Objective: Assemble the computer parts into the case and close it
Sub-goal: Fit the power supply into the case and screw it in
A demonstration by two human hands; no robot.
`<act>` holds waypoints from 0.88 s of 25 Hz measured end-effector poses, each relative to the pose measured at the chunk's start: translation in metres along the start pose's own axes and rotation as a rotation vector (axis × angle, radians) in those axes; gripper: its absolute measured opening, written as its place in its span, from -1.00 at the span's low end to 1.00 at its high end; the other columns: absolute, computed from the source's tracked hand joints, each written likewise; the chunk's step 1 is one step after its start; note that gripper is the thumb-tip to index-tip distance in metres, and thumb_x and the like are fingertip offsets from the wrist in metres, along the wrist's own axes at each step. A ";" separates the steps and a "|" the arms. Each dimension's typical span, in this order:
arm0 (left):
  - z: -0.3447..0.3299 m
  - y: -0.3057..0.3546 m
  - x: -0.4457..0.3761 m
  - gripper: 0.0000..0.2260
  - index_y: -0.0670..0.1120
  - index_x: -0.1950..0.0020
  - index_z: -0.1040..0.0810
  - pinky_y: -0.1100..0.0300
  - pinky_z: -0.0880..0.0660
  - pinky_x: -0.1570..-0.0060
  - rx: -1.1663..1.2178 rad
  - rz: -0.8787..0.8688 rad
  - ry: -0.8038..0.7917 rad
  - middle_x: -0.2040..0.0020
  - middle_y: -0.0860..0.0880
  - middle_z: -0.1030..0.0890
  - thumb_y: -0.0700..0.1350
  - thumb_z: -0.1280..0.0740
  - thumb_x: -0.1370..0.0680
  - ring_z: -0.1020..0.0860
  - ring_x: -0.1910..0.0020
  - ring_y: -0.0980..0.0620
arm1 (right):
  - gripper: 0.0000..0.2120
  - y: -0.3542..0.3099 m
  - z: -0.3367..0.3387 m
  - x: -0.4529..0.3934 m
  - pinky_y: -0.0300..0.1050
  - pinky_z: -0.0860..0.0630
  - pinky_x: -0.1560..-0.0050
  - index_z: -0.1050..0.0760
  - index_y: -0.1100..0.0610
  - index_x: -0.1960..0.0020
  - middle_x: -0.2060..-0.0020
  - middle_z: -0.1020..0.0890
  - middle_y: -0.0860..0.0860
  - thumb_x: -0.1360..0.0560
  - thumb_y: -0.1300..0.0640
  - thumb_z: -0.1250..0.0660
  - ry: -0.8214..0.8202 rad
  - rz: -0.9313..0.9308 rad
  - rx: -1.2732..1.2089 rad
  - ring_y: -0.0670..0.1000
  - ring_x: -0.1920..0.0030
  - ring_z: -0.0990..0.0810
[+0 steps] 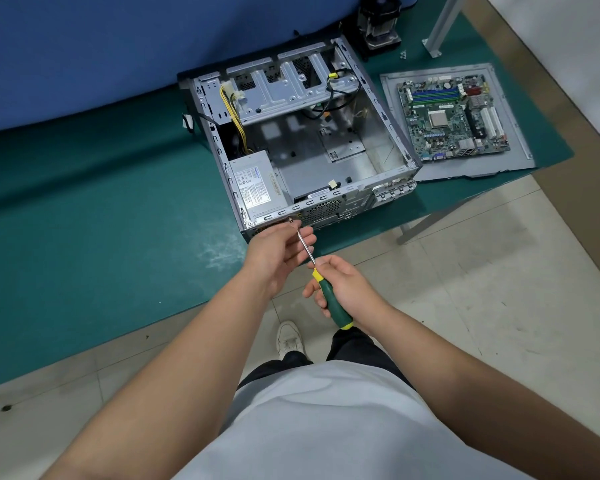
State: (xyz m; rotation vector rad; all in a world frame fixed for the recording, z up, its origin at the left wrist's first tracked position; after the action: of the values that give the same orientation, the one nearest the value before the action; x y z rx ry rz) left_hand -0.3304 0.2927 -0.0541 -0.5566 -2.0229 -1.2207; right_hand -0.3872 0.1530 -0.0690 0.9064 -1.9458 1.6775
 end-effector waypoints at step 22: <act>0.032 0.053 -0.007 -0.37 -0.01 -0.59 -0.29 -0.09 -0.13 -0.56 -1.866 -0.922 0.221 -0.62 -0.09 -0.26 -0.02 -0.44 -0.56 -0.18 -0.61 -0.16 | -0.75 0.014 -0.005 0.021 -0.15 -0.46 0.44 -0.62 0.17 -0.06 0.30 -0.63 0.00 -0.64 -0.03 -0.35 0.163 0.014 0.075 -0.03 0.40 -0.51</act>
State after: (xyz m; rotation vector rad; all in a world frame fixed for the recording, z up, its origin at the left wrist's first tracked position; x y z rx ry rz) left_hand -0.3018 0.3452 -0.0383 -0.1226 -0.2592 -3.3277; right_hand -0.4119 0.1550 -0.0634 0.7585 -1.7970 1.7835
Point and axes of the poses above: each hand's wrist, its own x-axis away from the middle knuckle, its own z-axis out of the back of the hand, y = z × x, the point moved 2 cm from there along -x, towards the middle knuckle
